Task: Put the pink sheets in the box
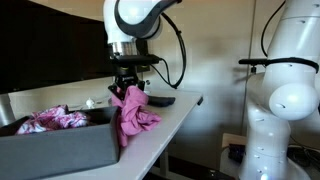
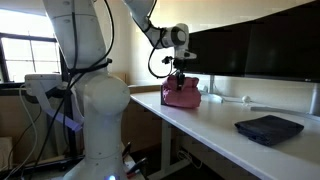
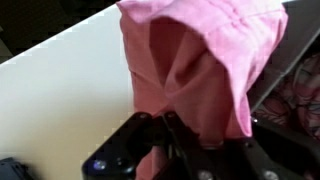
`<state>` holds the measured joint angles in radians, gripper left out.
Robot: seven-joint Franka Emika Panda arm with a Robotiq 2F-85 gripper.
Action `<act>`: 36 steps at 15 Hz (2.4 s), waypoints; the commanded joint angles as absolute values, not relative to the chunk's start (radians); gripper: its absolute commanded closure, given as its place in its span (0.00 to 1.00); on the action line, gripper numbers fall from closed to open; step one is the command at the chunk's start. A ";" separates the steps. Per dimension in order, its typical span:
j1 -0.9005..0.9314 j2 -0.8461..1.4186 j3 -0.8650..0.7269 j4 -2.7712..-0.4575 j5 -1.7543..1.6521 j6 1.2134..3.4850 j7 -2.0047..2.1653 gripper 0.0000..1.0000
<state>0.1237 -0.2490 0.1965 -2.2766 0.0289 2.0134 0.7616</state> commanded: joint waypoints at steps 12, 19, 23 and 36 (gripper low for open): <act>0.123 -0.213 0.342 -1.813 -0.128 1.855 0.930 0.94; 0.202 0.005 0.427 -1.453 -0.371 1.817 1.082 0.94; 0.340 0.168 0.426 -1.233 -0.548 1.755 1.200 0.95; 0.332 0.333 0.366 -1.191 -0.206 1.859 1.256 0.96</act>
<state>0.3818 0.3544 0.3412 -1.1210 -0.3315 1.8004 1.2497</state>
